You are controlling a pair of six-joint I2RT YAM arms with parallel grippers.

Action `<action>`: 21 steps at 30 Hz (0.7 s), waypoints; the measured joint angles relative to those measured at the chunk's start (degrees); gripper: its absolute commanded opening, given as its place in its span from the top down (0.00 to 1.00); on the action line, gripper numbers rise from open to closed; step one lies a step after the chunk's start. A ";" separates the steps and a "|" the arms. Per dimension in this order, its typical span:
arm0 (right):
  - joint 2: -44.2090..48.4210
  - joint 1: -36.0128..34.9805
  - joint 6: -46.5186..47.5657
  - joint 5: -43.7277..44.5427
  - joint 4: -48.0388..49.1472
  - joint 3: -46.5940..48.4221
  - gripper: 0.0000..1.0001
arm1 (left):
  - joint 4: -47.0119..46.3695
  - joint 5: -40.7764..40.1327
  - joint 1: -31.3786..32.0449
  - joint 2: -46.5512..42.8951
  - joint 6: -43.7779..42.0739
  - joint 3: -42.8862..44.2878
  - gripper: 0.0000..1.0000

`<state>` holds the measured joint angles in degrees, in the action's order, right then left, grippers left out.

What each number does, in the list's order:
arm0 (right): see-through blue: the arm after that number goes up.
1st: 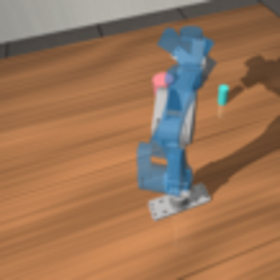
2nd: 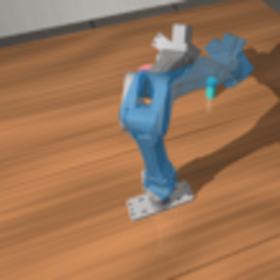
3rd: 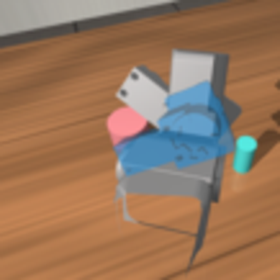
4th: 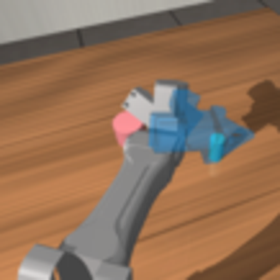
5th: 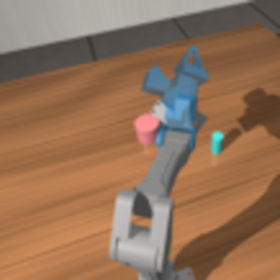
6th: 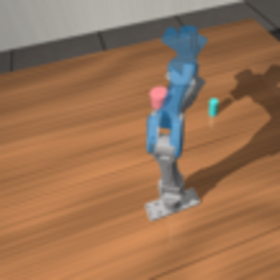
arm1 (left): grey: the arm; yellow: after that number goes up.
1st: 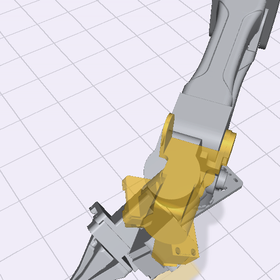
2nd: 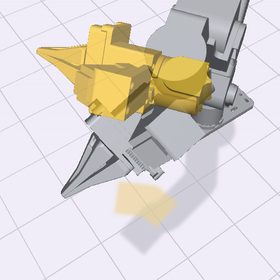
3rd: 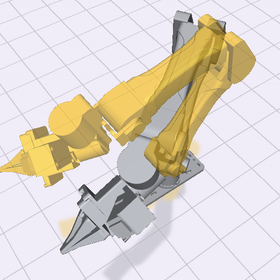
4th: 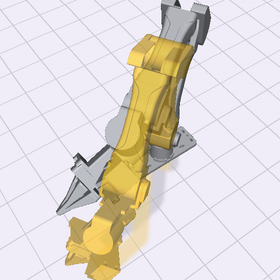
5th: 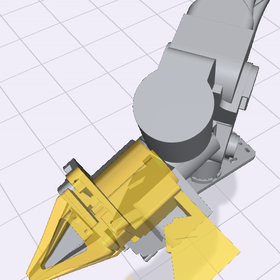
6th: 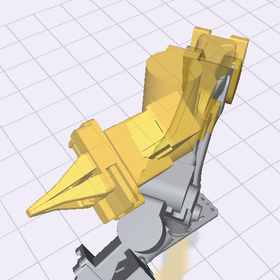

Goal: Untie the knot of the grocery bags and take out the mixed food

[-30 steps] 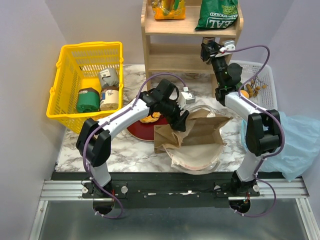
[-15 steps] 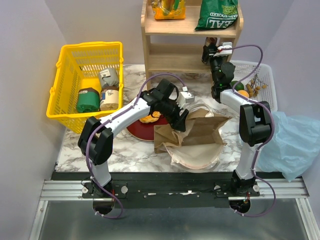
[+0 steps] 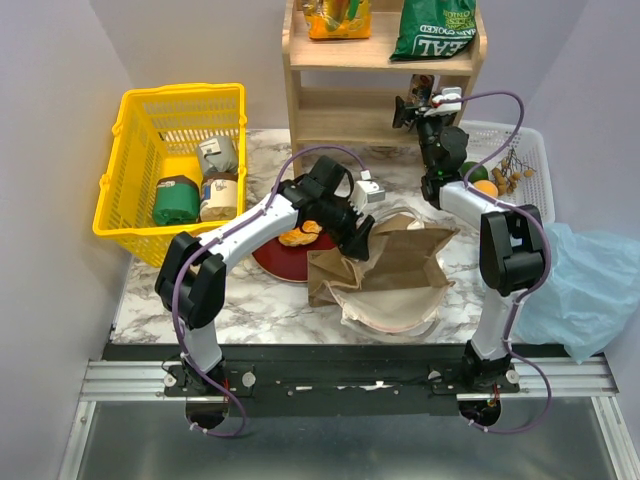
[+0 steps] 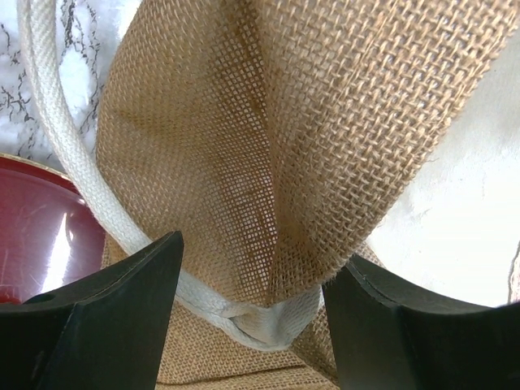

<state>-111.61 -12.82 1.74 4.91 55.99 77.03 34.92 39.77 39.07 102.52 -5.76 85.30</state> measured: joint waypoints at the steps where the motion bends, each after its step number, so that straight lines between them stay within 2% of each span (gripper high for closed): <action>1: 0.33 -0.24 0.15 0.17 -0.04 -0.31 0.00 | -0.02 0.00 -0.04 -0.02 0.00 0.00 0.25; 12: 8.63 -1.07 0.92 -0.11 -3.63 -4.68 0.00 | -0.42 1.29 -0.42 0.00 0.22 0.39 0.28; 18: 18.75 -1.84 -0.17 1.03 -18.91 -6.19 0.00 | -1.14 2.51 -0.46 0.00 -0.33 0.52 0.34; 21: 26.64 -1.86 -0.76 1.07 -27.34 -10.05 0.00 | -1.38 3.21 -0.72 0.00 -1.31 0.55 0.38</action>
<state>-84.97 -14.68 0.97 5.98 28.64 66.98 33.54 42.98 38.35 102.52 -7.07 85.84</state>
